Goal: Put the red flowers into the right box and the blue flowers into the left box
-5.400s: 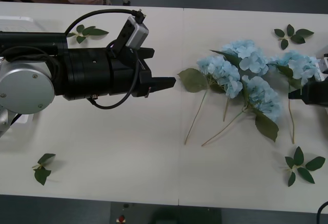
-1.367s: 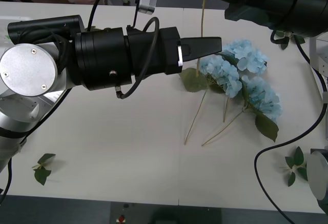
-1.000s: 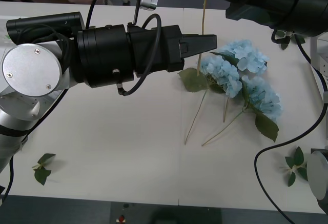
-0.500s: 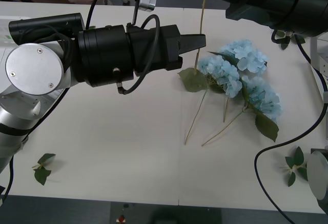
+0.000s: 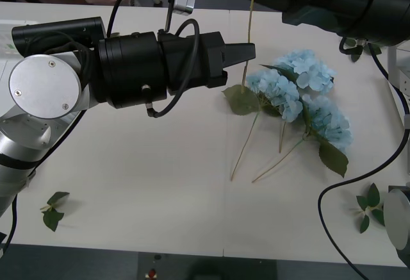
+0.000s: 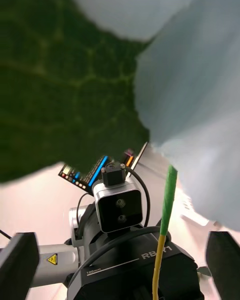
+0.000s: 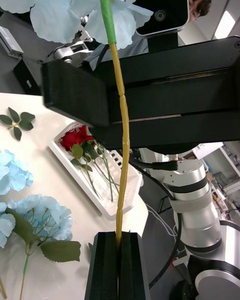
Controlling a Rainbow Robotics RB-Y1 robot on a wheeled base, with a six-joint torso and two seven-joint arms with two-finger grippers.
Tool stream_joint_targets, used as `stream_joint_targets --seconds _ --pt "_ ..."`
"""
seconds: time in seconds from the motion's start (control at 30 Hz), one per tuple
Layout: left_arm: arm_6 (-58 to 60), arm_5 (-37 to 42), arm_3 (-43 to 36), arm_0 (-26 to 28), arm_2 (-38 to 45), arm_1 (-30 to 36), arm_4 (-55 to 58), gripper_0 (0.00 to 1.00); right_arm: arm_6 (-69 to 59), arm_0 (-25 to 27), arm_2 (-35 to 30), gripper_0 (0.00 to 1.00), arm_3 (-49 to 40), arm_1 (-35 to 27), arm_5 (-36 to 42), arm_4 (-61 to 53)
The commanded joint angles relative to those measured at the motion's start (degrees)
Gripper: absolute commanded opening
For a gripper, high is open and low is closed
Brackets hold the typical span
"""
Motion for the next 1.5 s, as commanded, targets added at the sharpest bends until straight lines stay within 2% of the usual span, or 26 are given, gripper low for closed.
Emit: stream_joint_targets --seconds 0.03,0.2,0.23,0.47,0.73,0.87,1.13,1.27,1.5 --pt "0.54 -0.62 -0.55 -2.54 0.87 3.70 0.95 0.00 1.79 -1.26 -0.59 1.00 -2.29 -0.12 0.04 -0.93" --pt "0.54 5.10 -0.55 -2.28 6.23 10.82 2.62 0.00 1.79 -1.26 -0.59 1.00 -2.29 -0.12 0.04 -0.93" --pt "0.71 6.50 -0.47 -2.10 7.47 11.70 2.71 0.00 1.87 0.32 -0.59 1.00 -1.77 -0.38 0.30 -0.49" --pt "1.68 21.27 6.56 4.14 25.22 17.94 7.19 0.00 -1.47 2.43 -1.82 1.00 -2.73 -5.92 2.85 5.75" --pt "1.06 31.82 16.32 7.83 38.67 21.63 -1.33 0.00 -17.20 6.21 -1.91 1.00 -2.73 -10.23 7.24 15.68" --pt "0.54 36.30 22.56 8.09 42.62 22.86 -7.40 0.00 -25.90 6.82 -1.91 1.00 -2.82 -10.84 9.97 22.01" --pt "-7.11 37.44 33.20 10.20 49.39 24.53 -17.15 0.00 -42.34 6.82 -0.94 1.00 -2.82 -9.44 16.12 38.10" --pt "-7.90 37.44 37.33 10.64 50.18 24.79 -20.05 0.00 -49.28 6.82 -0.15 1.00 -3.09 -7.94 19.81 45.48" --pt "-8.25 36.12 39.96 12.05 50.53 24.79 -26.91 0.00 -57.72 6.82 4.07 1.00 -4.40 -6.36 23.42 55.06"
